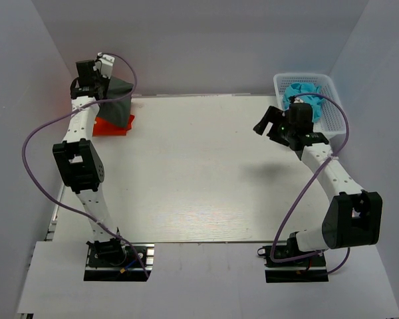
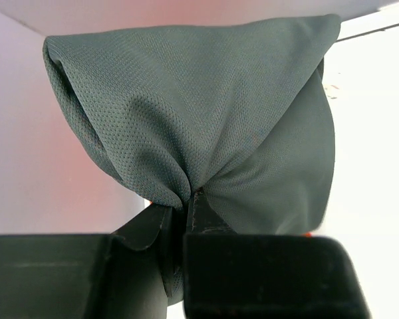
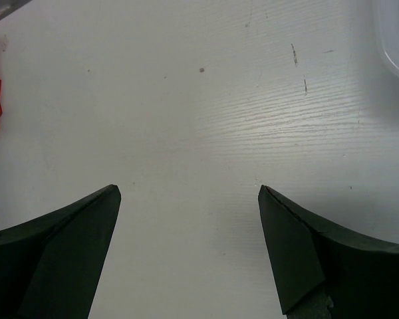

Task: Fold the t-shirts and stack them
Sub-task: Put the neatly folded tshirt into the corner of the board with the left arm

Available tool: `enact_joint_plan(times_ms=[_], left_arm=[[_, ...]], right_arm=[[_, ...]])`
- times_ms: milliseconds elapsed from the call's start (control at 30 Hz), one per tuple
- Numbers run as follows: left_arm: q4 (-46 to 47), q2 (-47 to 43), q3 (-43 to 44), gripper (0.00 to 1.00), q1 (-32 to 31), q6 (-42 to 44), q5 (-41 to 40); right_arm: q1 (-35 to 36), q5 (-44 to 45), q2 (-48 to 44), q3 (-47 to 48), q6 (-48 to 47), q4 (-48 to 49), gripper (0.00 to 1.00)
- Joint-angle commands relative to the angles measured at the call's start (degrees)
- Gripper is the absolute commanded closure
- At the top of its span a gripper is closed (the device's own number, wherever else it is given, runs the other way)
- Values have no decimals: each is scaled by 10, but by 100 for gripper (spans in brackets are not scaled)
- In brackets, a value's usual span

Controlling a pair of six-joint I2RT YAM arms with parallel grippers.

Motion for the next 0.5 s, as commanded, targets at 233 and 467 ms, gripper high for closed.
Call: enact_joint_plan(times_ms=[233, 467], left_arm=[[69, 72, 56, 0, 54, -102, -42], [45, 81, 112, 0, 66, -141, -86]], right_arm=[[1, -3, 6, 58, 6, -16, 10], [-1, -2, -2, 52, 12, -20, 10]])
